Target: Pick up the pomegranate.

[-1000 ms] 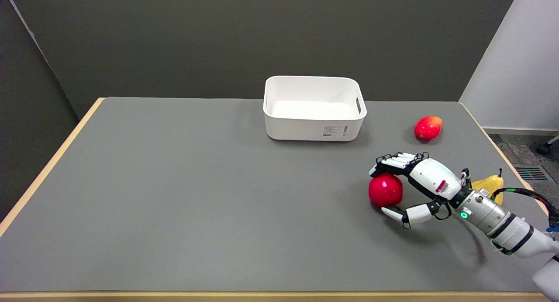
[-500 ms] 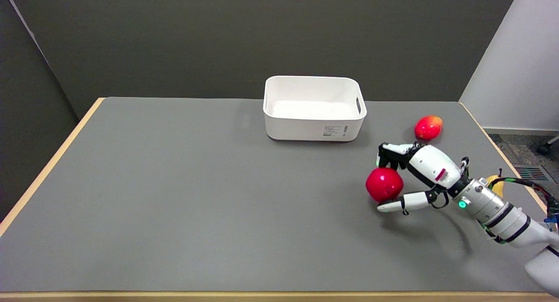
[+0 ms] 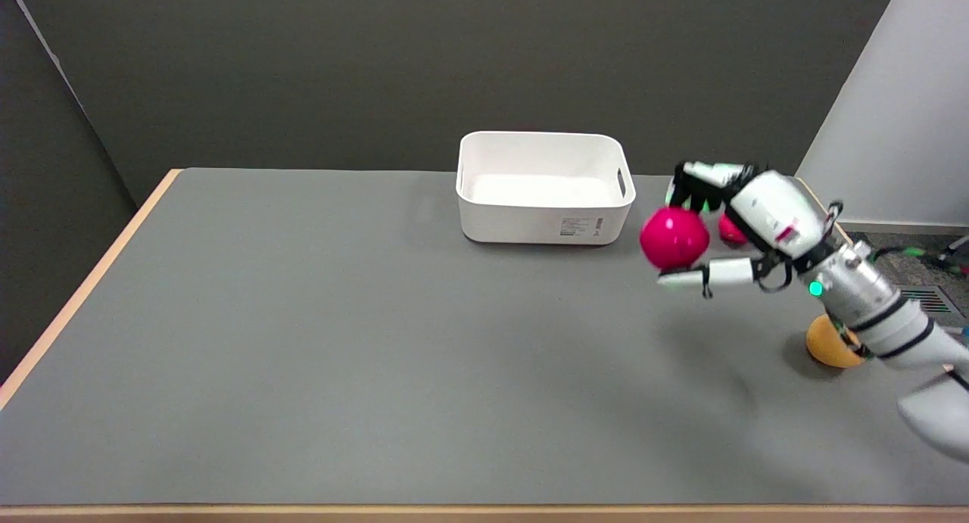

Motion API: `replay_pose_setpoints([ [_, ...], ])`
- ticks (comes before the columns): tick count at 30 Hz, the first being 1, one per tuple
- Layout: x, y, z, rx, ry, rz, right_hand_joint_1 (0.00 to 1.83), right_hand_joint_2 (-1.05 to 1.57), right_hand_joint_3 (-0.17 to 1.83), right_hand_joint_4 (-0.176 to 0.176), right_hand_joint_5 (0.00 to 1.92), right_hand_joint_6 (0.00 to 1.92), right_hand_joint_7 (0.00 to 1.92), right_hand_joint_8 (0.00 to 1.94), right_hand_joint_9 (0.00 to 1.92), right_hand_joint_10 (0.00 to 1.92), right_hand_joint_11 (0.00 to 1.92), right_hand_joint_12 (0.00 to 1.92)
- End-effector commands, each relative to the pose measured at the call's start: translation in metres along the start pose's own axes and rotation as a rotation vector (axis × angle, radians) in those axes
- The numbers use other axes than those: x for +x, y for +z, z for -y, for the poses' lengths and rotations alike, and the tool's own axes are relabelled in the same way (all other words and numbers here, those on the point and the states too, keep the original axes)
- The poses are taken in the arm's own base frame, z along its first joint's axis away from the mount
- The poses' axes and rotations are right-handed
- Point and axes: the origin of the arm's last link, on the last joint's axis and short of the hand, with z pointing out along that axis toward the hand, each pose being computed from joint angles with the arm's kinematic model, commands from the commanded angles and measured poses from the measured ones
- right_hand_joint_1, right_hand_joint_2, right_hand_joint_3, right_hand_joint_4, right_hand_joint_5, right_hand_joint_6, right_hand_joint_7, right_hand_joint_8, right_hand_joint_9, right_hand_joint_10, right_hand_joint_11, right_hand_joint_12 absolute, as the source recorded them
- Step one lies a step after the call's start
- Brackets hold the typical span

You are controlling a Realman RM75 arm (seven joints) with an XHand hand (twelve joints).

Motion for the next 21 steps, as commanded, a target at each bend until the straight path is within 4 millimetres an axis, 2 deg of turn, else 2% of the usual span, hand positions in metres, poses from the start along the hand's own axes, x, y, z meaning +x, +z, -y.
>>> replay_pose_setpoints([
  [1,0.079,0.101,-0.009,-0.003,-0.211,-0.171,1.34,1.14,0.18,-0.170,0.59,1.59,0.87,1.26,0.72,1.42,0.75,1.74],
  [4,0.074,0.131,-0.015,-0.007,-0.205,-0.156,1.34,1.17,0.13,-0.176,0.58,1.59,0.86,1.26,0.72,1.41,0.75,1.70],
  [10,0.068,0.184,-0.025,-0.038,-0.183,-0.129,1.34,1.13,0.21,-0.173,0.59,1.59,0.87,1.26,0.72,1.43,0.73,1.76],
  [13,0.057,0.205,-0.026,-0.049,-0.166,-0.096,1.34,1.13,0.21,-0.172,0.59,1.59,0.88,1.26,0.72,1.43,0.73,1.76],
  [19,0.031,0.232,-0.025,-0.067,-0.173,-0.021,1.34,1.13,0.21,-0.170,0.59,1.59,0.87,1.26,0.72,1.44,0.71,1.78],
  [21,0.017,0.239,-0.025,-0.077,-0.184,0.019,1.34,1.17,0.14,-0.165,0.56,1.59,0.83,1.27,0.75,1.45,0.75,1.72],
])
